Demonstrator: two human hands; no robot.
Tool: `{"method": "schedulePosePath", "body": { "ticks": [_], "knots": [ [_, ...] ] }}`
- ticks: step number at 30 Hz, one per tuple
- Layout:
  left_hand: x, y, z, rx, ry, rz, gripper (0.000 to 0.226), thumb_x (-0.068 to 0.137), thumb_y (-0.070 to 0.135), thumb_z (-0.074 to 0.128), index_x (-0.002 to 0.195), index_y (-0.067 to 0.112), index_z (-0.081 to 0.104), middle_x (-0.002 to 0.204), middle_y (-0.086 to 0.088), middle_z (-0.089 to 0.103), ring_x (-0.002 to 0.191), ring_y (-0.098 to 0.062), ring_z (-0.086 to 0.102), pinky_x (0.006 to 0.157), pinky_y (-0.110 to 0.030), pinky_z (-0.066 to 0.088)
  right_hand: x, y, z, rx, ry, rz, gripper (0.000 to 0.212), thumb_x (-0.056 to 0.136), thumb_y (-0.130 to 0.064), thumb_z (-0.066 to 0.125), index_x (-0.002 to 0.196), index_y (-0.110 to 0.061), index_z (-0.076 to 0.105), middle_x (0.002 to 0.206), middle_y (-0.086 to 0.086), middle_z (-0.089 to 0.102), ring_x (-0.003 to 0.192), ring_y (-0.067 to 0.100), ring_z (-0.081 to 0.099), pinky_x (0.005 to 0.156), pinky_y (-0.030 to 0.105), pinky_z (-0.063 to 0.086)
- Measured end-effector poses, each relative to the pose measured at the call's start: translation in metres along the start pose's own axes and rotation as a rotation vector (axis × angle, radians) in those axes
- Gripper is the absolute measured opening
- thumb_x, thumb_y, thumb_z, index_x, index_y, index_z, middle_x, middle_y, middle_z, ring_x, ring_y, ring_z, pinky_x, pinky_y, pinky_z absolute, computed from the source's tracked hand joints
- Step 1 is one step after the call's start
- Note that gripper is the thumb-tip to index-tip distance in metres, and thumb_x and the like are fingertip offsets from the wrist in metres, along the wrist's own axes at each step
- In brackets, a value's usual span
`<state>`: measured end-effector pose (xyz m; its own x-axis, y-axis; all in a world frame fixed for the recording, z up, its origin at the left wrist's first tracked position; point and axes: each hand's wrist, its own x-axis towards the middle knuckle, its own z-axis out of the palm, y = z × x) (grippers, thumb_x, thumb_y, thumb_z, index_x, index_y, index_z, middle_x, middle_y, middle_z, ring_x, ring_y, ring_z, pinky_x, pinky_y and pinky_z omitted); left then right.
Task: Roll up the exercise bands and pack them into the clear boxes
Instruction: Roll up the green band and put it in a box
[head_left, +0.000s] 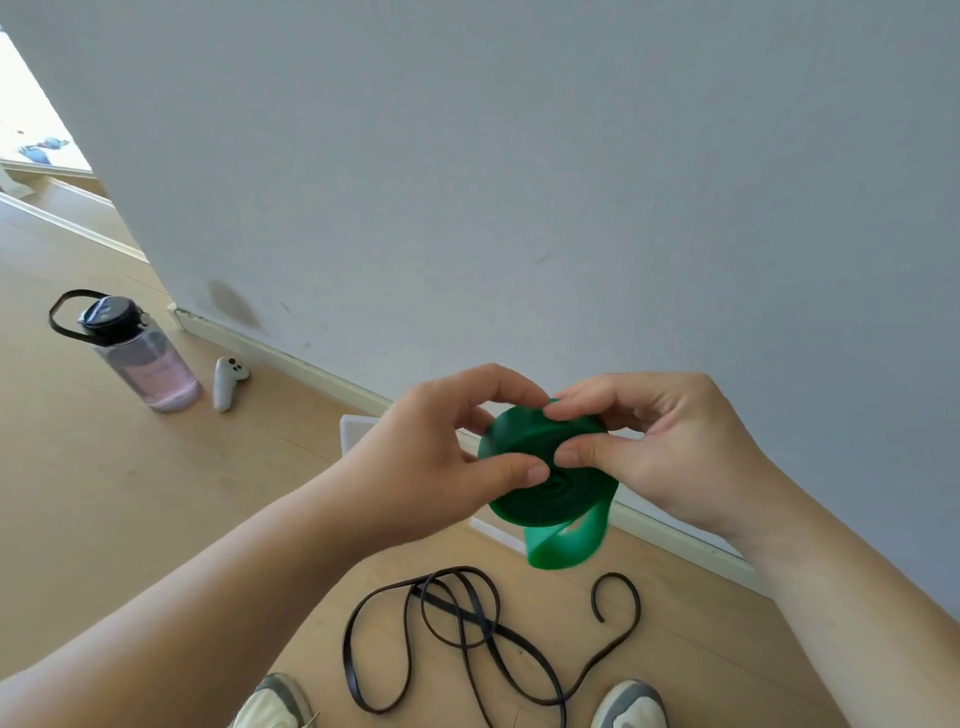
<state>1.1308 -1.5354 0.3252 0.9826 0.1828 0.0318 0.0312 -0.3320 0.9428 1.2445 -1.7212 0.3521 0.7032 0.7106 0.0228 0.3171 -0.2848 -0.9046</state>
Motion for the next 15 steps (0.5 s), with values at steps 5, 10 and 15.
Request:
{"method": "schedulePosePath", "body": {
  "ticks": [5, 10, 15],
  "knots": [
    [0.003, -0.002, -0.01, -0.046, 0.065, 0.018, 0.033, 0.082, 0.017, 0.086, 0.108, 0.033, 0.075, 0.099, 0.012, 0.078, 0.094, -0.009, 0.072, 0.082, -0.028, 0.062, 0.002, 0.002, -0.003, 0.189, 0.114, 0.004, 0.033, 0.062, -0.012, 0.091, 0.092, -0.013, 0.077, 0.095, 0.005, 0.081, 0.089, 0.022, 0.079, 0.081, 0.033, 0.064],
    [0.002, -0.006, -0.01, -0.315, 0.224, 0.027, 0.033, 0.084, 0.01, 0.085, 0.11, 0.028, 0.074, 0.104, -0.001, 0.076, 0.098, -0.023, 0.072, 0.085, -0.042, 0.063, 0.003, 0.008, -0.007, 0.278, 0.181, -0.033, 0.028, 0.069, -0.016, 0.081, 0.096, -0.023, 0.082, 0.095, 0.007, 0.081, 0.094, 0.023, 0.078, 0.091, 0.032, 0.061],
    [-0.001, -0.008, 0.006, -0.597, 0.204, -0.087, 0.028, 0.089, 0.003, 0.077, 0.111, 0.016, 0.066, 0.109, -0.009, 0.073, 0.1, -0.031, 0.074, 0.077, -0.044, 0.064, 0.007, 0.009, 0.001, 0.335, 0.207, -0.046, 0.022, 0.086, -0.005, 0.073, 0.102, -0.018, 0.079, 0.097, 0.007, 0.081, 0.094, 0.022, 0.077, 0.085, 0.027, 0.06]
  ]
}}
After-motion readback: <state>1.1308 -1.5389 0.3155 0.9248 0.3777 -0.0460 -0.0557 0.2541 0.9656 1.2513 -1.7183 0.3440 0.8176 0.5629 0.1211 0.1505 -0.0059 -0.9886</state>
